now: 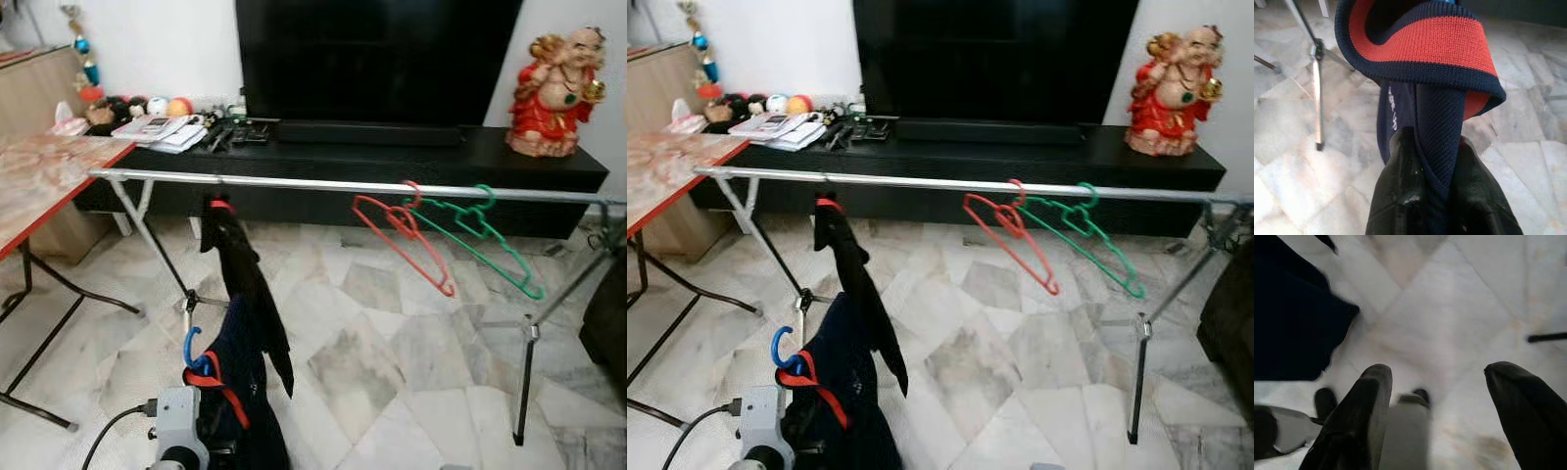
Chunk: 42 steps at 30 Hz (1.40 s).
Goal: Hang hanger
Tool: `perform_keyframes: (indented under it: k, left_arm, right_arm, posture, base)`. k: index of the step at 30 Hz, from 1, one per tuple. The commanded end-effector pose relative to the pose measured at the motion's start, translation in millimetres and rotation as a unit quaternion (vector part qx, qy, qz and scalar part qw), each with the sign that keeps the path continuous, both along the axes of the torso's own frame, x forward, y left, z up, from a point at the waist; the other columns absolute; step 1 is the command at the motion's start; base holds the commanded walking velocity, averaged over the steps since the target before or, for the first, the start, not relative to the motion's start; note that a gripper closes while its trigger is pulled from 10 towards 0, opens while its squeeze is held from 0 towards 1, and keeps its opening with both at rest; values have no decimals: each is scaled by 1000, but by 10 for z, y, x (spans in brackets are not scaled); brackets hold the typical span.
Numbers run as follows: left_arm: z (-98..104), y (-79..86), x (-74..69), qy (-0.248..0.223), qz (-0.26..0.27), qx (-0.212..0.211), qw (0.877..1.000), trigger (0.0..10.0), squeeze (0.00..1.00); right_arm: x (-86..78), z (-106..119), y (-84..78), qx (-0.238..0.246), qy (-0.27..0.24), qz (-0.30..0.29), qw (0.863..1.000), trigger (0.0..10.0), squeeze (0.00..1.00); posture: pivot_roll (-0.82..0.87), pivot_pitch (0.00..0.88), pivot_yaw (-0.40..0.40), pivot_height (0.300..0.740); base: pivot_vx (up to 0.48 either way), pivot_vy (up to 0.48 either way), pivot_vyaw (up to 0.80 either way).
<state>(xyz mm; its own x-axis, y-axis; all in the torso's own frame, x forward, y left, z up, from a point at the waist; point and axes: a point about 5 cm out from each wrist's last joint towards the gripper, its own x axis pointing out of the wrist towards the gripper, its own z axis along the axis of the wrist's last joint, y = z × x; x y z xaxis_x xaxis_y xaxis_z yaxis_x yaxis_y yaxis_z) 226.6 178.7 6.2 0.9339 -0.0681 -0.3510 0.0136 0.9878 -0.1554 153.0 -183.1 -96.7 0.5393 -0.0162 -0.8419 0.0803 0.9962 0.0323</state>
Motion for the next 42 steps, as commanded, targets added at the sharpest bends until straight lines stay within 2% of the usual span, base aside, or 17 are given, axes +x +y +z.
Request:
perform_keyframes:
  k: [1, 9, 26, 42]
  left_arm:
    - [94, 17, 49, -25, -4, 7, 1000, 10000, 0]
    - [94, 1, 46, -25, -4, 8, 1000, 10000, 0]
    - [94, -20, 45, -22, -2, 5, 1000, 10000, 0]
    - [115, -27, 58, -28, 0, 4, 1000, 10000, 0]
  right_arm:
    - [54, 19, 31, 1, -9, 3, 1000, 10000, 0]
    - [47, 16, 33, -2, -6, 17, 1000, 10000, 0]
    - [57, 22, 25, 3, -9, 21, 1000, 10000, 0]
    - [71, 27, 34, 3, -8, 30, 999, 10000, 0]
  posture:
    - [-31, 0, 23, 740]
    - [-29, 1, 19, 740]
    - [-29, 19, 14, 740]
    - [-29, 25, 10, 740]
  base:
    - [0, -364, 0]
    - [0, -342, 0]
    - [0, 0, 0]
    - [340, 0, 0]
